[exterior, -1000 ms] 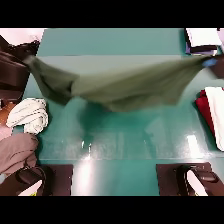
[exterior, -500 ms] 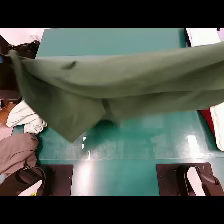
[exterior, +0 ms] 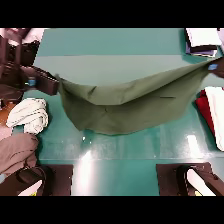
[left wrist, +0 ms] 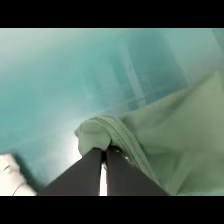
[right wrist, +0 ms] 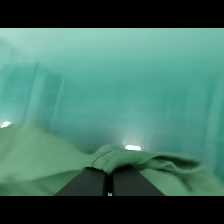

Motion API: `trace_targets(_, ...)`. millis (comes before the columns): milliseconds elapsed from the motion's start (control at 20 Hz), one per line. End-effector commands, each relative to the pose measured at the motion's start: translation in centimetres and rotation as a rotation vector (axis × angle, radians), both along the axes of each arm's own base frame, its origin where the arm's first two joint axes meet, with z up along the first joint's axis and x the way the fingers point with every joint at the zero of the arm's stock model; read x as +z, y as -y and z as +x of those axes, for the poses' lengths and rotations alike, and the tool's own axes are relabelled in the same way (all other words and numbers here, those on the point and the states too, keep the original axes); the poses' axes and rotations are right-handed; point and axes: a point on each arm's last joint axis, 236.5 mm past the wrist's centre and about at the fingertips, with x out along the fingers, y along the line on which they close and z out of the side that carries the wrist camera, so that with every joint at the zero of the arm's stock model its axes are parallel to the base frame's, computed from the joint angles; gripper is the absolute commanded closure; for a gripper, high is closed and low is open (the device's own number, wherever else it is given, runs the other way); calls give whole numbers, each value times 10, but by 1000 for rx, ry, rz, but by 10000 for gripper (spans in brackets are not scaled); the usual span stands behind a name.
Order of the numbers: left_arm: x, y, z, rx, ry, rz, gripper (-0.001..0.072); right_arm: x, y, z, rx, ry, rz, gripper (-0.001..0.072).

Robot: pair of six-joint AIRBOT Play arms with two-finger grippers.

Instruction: Fold the shirts.

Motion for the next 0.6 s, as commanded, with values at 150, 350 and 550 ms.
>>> trace_targets(150, -75, 31, 62, 1, -30, -5, 683, -89, -3, 57, -90, -50, 49, 696)
trace_targets(350, -71, 12, 102, 154, -66, -153, 682, -70, 15, 69, -152, 29, 40, 696)
trace_targets(550, 15, -16, 100, 159, 74, -175, 684, 2, 13, 47, -133, 204, -5, 696)
